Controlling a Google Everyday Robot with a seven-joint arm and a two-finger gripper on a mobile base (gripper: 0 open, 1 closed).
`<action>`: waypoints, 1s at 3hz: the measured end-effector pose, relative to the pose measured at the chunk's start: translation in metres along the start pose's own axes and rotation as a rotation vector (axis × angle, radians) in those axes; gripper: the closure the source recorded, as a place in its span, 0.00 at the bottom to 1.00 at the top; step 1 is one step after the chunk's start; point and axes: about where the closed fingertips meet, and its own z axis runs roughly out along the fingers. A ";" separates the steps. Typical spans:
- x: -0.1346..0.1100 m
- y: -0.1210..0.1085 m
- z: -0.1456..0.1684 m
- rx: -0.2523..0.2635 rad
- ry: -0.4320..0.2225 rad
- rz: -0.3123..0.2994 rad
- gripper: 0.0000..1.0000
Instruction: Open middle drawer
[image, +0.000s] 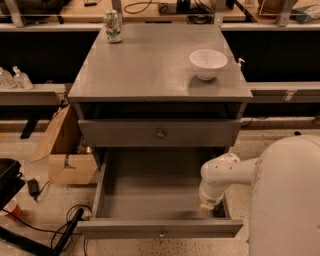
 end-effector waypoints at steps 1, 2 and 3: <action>0.016 -0.030 -0.062 0.069 0.020 -0.020 0.88; 0.040 -0.058 -0.165 0.143 0.029 -0.073 1.00; 0.061 -0.062 -0.253 0.189 0.037 -0.130 1.00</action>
Offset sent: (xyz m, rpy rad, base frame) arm 0.0647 -0.0885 0.2503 -0.0801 -0.2108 0.1117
